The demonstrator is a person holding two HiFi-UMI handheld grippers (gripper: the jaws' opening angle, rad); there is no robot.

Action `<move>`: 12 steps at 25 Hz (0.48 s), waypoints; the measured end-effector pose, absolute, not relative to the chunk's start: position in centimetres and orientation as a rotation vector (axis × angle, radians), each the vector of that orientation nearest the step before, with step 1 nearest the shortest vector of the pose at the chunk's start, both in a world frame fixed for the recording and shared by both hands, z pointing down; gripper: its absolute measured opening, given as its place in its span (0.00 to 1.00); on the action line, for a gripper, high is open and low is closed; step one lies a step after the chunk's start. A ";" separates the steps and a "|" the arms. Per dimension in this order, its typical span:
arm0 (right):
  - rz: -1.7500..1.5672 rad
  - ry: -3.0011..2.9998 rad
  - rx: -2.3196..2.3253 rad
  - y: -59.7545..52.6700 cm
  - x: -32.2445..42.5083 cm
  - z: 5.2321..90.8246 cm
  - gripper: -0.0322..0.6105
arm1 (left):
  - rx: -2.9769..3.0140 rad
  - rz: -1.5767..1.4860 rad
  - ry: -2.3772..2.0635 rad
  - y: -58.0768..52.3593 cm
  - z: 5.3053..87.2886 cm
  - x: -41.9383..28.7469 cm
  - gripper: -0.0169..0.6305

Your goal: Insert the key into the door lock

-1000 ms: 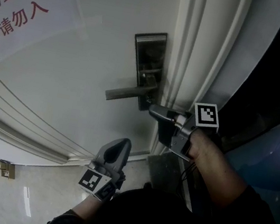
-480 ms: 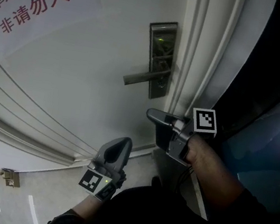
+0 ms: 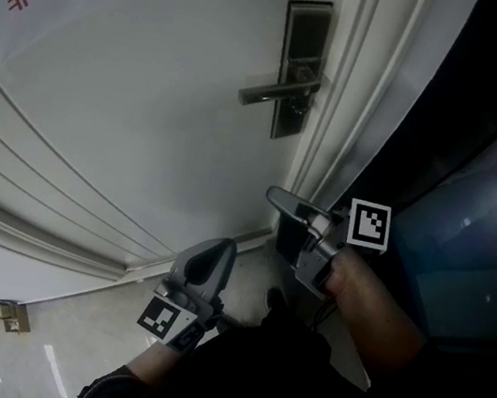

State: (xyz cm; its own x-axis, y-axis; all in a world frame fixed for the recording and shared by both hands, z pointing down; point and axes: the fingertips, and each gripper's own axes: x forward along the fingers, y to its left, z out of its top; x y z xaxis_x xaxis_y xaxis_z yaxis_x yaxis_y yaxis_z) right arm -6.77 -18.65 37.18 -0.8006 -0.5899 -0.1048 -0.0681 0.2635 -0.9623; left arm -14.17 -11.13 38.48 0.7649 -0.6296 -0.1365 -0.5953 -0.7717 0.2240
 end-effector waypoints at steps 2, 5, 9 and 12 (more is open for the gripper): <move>-1.548 2.087 -0.611 -18.1 -7.1 37.7 0.05 | 2.780 -0.309 -0.972 -10.6 39.1 -14.7 0.06; -1.557 2.085 -0.617 -17.0 -7.5 38.3 0.05 | 2.764 -0.313 -0.982 -9.4 39.5 -15.2 0.06; -1.545 2.101 -0.602 -15.8 -7.5 38.2 0.05 | 2.762 -0.317 -1.025 -8.0 39.1 -15.4 0.06; -1.538 2.128 -0.582 -14.8 -7.2 38.2 0.05 | 2.766 -0.312 -1.075 -7.1 38.5 -15.2 0.06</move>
State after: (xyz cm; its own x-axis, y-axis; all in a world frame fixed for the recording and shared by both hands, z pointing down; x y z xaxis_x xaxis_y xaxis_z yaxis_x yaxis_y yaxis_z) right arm -7.23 -14.79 38.17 -0.8104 -0.5753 -0.1107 -0.0752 0.2896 -0.9542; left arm -15.16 -7.06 38.50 0.7203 -0.6802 -0.1361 -0.6474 -0.7296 0.2201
